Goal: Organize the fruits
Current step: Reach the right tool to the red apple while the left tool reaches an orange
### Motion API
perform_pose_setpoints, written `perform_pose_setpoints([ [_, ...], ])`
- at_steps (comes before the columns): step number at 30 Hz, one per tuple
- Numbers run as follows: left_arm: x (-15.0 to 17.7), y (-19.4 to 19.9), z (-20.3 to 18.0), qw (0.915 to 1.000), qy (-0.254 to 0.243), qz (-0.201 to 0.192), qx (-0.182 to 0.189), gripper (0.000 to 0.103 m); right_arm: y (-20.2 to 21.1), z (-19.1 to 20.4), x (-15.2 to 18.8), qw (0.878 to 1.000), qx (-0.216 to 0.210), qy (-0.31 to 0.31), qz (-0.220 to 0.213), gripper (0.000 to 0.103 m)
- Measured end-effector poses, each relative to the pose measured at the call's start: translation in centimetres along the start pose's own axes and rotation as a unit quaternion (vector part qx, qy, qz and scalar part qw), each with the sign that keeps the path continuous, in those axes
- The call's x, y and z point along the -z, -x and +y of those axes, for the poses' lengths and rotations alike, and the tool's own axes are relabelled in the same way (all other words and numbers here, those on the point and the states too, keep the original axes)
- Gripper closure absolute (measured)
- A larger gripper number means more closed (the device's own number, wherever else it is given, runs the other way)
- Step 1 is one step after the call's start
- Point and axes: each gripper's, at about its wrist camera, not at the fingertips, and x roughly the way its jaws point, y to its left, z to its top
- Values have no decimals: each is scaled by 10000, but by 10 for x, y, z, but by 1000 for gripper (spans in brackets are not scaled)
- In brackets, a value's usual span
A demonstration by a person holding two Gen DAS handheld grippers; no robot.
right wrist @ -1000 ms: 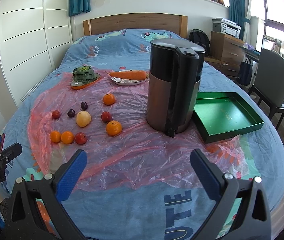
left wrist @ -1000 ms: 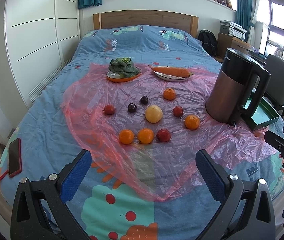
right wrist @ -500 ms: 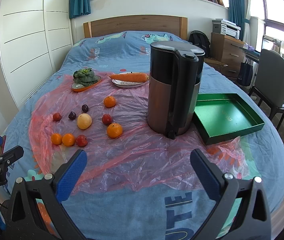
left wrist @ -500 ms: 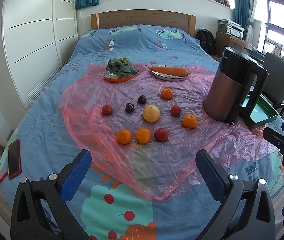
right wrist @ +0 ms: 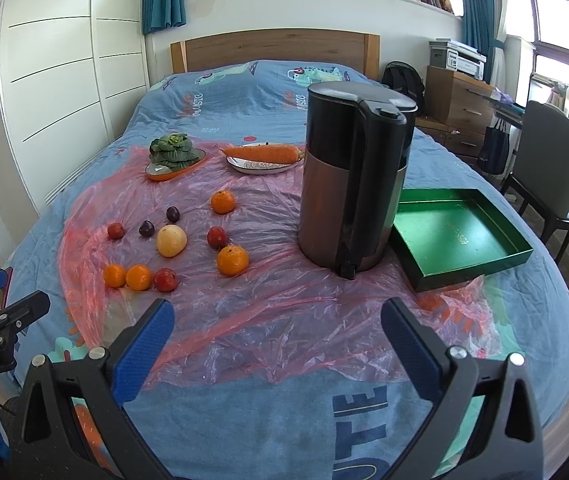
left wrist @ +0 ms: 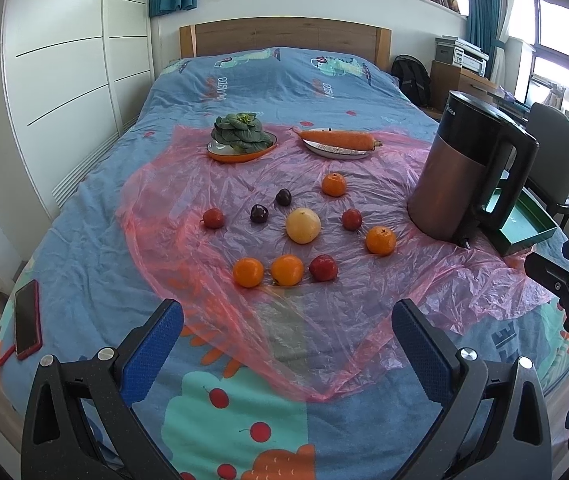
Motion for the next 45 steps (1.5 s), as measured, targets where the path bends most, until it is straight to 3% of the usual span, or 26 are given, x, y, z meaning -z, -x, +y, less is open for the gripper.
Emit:
perform_pose_setpoints([
  [9, 5, -18, 13, 9996, -28, 278, 22, 1, -15, 15, 2, 9995, -190, 201, 130, 0],
  [12, 5, -29, 29, 9983, 143, 536, 163, 1, -25, 22, 5, 9988, -328, 271, 243, 0],
  [17, 6, -45, 57, 9962, 445, 736, 93, 1, -53, 37, 8, 9960, -683, 296, 503, 0],
  [28, 2, -108, 70, 9923, 229, 1218, 58, 1, -117, 84, 9, 9882, -1176, 570, 805, 0],
  [32, -4, -131, 69, 9919, 81, 1259, 112, 12, -137, 92, 6, 9858, -1294, 657, 841, 0],
  [34, -7, -142, 67, 9910, 23, 1320, 206, 26, -147, 96, 5, 9838, -1381, 709, 902, 0],
  [36, -8, -154, 66, 9899, -19, 1385, 295, 32, -159, 101, 4, 9813, -1476, 757, 978, 0],
  [41, -11, -178, 67, 9879, -115, 1484, 432, 36, -183, 112, 2, 9763, -1665, 809, 1116, 16],
  [45, -13, -192, 67, 9864, -175, 1550, 513, 44, -201, 123, 1, 9732, -1712, 930, 1220, 40],
])
